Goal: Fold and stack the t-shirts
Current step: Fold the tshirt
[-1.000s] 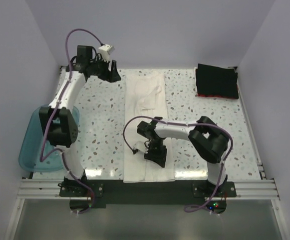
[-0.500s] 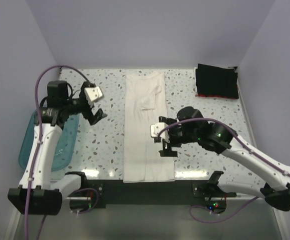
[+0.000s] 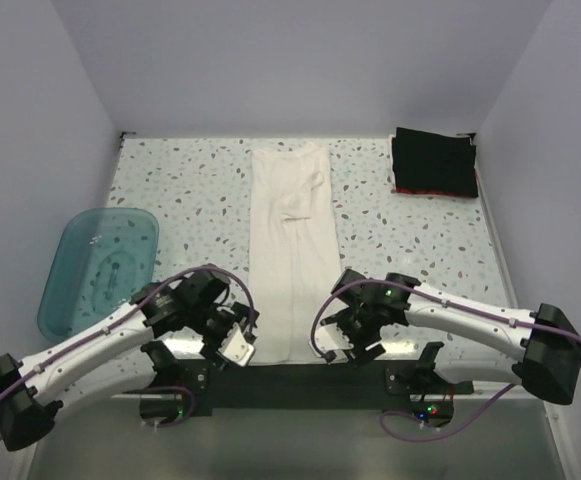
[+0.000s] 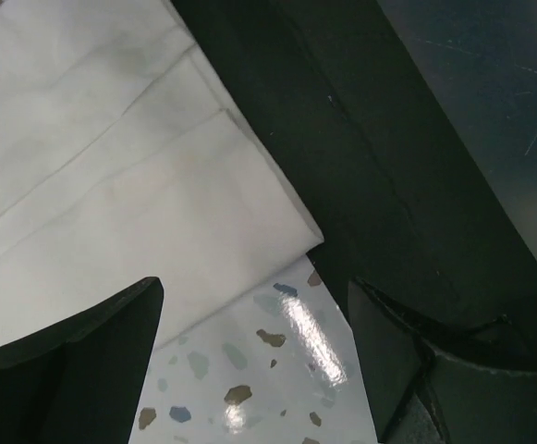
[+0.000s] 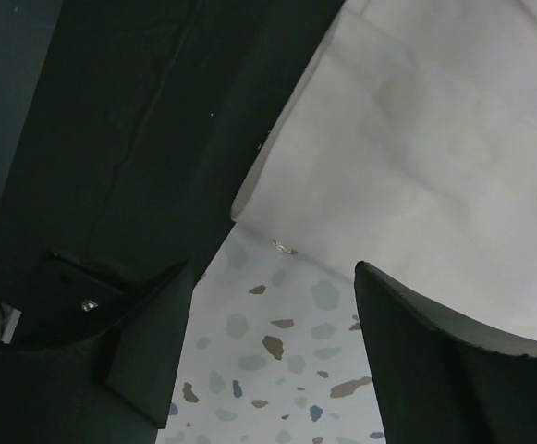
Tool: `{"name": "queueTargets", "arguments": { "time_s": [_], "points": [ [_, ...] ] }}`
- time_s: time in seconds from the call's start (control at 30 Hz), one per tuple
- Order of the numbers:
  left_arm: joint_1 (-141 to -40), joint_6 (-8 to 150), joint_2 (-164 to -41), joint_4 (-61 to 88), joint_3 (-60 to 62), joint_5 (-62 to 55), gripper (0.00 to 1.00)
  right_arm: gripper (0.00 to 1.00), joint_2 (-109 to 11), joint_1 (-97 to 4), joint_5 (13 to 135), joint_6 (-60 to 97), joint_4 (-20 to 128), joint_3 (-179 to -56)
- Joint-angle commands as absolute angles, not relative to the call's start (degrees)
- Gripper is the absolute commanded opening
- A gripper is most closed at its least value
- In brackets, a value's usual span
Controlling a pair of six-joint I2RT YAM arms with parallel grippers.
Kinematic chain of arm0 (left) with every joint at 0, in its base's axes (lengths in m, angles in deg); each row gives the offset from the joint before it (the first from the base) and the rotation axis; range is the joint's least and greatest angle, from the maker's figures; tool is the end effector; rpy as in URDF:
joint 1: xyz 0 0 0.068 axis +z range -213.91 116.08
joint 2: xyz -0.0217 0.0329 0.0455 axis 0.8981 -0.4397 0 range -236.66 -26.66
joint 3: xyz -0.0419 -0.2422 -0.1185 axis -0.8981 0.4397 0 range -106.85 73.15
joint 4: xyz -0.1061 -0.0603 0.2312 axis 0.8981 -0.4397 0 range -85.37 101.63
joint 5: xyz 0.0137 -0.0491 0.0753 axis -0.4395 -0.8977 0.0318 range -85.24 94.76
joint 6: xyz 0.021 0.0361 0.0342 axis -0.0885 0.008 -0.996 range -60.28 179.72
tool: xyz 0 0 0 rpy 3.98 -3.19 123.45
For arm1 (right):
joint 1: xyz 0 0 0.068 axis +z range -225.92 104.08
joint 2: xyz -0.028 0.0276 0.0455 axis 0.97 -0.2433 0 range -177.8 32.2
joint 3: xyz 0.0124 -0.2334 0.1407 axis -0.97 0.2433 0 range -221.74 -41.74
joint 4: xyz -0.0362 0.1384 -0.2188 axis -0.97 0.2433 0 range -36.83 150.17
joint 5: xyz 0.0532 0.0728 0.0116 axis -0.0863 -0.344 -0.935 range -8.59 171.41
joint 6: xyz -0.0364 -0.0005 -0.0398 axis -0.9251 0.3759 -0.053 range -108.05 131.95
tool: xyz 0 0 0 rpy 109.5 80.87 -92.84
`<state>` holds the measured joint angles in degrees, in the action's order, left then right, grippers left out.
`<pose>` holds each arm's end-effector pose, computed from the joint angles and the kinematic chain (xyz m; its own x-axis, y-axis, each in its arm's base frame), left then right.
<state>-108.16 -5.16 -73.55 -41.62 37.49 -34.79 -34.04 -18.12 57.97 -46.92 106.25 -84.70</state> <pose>0.0810 -0.1106 0.2257 0.3906 0.5941 -0.7032 0.8971 -0.4169 0.1461 0.0880 0.1661 0.2097 0.4395 -0.7757 -0.4529 -0.8705 -0.4922 -0.0018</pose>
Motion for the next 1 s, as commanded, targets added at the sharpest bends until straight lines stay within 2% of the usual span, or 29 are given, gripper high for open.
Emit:
{"name": "queueTargets", "arguments": {
  "time_s": [0.0,0.23,0.5,0.77,0.87,0.97],
  "points": [
    [-117.51,2.14,-76.66,-29.07,40.19,-28.55,0.86,0.73,-32.14,-16.69,57.77,-55.63,104.15,-81.58],
    [-129.82,6.27,-80.35,-18.71,45.90,-22.14,0.80,0.66,-33.36,-15.72,57.07,-58.45,98.97,-77.69],
    [-132.47,7.16,-87.12,-13.07,47.31,-18.97,0.76,0.56,-33.19,-15.19,58.38,-58.45,94.22,-73.39],
    [-132.47,6.81,-88.80,-12.45,50.21,-15.54,0.58,0.51,-34.60,-14.57,58.74,-58.72,91.75,-71.36],
    [-132.47,6.28,-89.85,-11.40,51.00,-14.66,0.47,0.43,-36.27,-14.57,58.91,-58.80,92.19,-71.98],
    [-132.47,6.63,-90.99,-10.16,50.74,-14.31,0.41,0.41,-37.32,-14.49,58.65,-57.31,91.14,-72.50]
  ]
}}
